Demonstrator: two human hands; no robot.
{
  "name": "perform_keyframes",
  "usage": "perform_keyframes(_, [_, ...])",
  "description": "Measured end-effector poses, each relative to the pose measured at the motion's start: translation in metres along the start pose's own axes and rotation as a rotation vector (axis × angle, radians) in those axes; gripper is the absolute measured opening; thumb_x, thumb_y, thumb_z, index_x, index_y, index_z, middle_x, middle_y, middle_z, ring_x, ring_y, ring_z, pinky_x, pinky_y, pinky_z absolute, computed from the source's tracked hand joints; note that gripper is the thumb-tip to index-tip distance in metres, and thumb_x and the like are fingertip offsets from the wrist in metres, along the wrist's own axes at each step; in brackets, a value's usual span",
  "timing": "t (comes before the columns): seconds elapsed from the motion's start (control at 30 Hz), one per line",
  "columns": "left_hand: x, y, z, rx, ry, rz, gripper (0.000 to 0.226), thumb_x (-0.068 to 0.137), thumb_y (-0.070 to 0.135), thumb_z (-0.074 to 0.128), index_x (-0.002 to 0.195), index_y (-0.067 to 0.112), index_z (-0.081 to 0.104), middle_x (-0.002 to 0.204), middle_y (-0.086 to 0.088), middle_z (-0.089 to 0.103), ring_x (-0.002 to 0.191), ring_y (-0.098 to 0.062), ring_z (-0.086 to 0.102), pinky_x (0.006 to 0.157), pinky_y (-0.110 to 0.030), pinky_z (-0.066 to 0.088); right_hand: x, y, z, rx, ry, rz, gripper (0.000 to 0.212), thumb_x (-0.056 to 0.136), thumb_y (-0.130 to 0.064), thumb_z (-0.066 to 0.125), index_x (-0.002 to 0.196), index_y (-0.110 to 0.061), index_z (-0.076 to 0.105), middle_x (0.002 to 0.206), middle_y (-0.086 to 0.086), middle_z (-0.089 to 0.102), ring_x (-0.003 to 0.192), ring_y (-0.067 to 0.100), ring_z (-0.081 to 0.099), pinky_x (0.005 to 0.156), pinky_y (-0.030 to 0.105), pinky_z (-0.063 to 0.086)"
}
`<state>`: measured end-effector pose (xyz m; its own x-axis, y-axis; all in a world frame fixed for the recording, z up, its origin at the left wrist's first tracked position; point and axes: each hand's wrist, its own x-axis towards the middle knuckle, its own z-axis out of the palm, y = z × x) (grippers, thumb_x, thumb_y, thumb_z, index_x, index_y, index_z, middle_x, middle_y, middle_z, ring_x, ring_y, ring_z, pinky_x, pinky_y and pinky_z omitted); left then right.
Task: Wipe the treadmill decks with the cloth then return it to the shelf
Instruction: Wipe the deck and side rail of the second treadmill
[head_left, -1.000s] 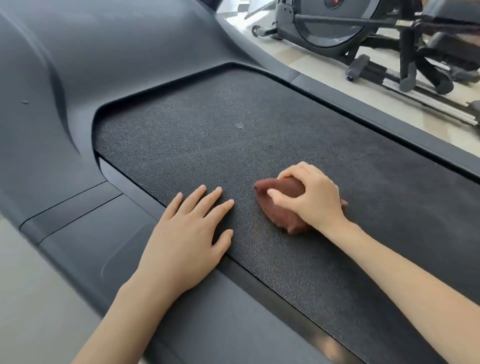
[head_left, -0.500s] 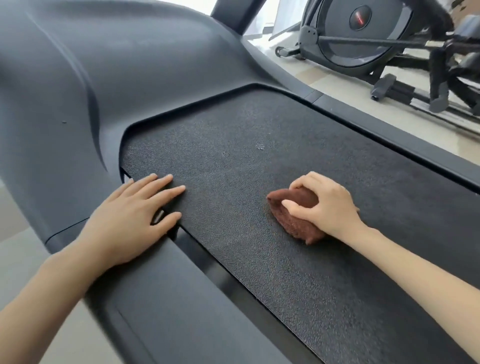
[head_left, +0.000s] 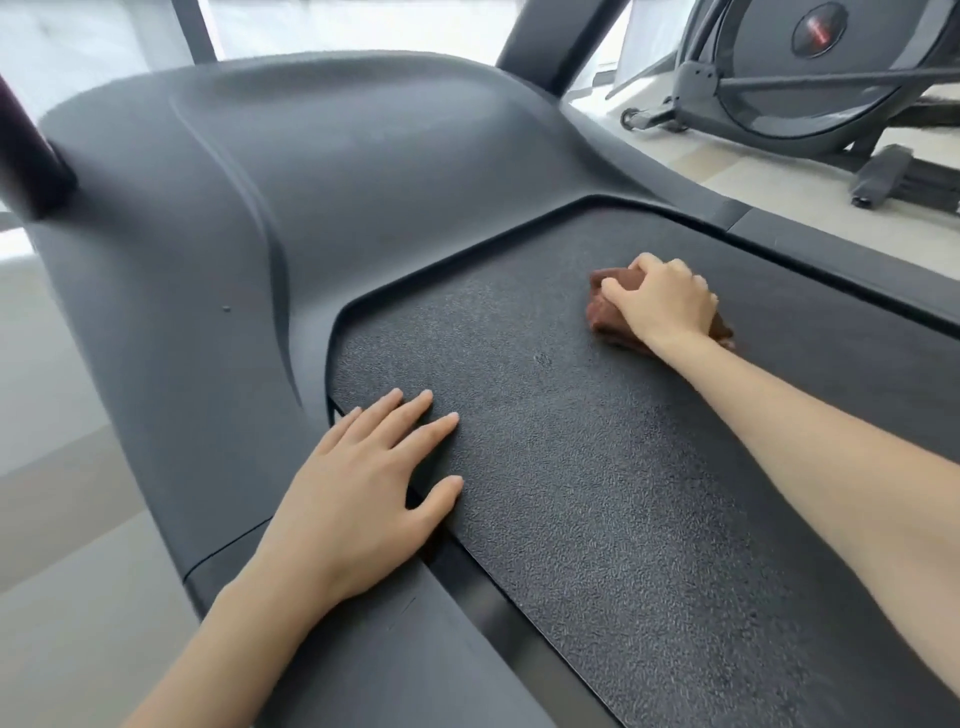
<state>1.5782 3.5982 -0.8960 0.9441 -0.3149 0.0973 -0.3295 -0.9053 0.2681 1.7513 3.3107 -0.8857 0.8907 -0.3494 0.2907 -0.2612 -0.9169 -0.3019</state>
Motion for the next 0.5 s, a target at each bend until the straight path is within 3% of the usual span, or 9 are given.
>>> perform_keyframes(0.17, [0.003,-0.003,-0.001,-0.04,0.033,-0.018,0.074,0.072,0.069,0.008,0.14,0.047,0.026,0.151,0.024,0.016,0.141,0.002,0.003,0.116,-0.024,0.003,-0.08,-0.01,-0.02,0.158,-0.064,-0.478,0.029,0.078,-0.054,0.058,0.092,-0.029,0.062,0.091,0.0,0.06,0.091,0.024,0.056,0.083,0.035,0.043])
perform_keyframes(0.27, [0.005,-0.006,-0.001,-0.014,0.121,-0.142,0.07,0.077,0.062,0.019,0.141,0.038,0.033,0.152,0.014,0.025,0.142,-0.005,0.008,0.117,-0.03,-0.002,-0.117,0.011,-0.037,0.28,-0.18,-0.719,0.03,0.073,-0.059,0.054,0.088,-0.034,0.06,0.084,-0.01,0.057,0.081,0.013,0.054,0.076,0.032,0.044])
perform_keyframes(0.37, [0.007,-0.01,0.001,0.047,0.154,-0.239,0.063,0.085,0.058,0.026,0.143,0.032,0.032,0.153,0.007,0.023,0.143,-0.008,0.007,0.116,-0.034,-0.006,-0.08,-0.001,-0.031,0.284,-0.208,-0.617,0.028,0.075,-0.057,0.057,0.091,-0.034,0.062,0.092,-0.009,0.06,0.09,0.015,0.058,0.082,0.037,0.047])
perform_keyframes(0.5, [0.01,-0.01,0.005,0.053,0.126,-0.244,0.061,0.089,0.056,0.036,0.144,0.033,0.027,0.155,0.008,0.018,0.142,-0.006,0.008,0.116,-0.034,-0.007,-0.024,-0.053,0.007,0.043,-0.066,-0.208,0.036,0.083,-0.053,0.055,0.105,-0.027,0.062,0.113,0.008,0.06,0.109,0.033,0.054,0.091,0.039,0.04])
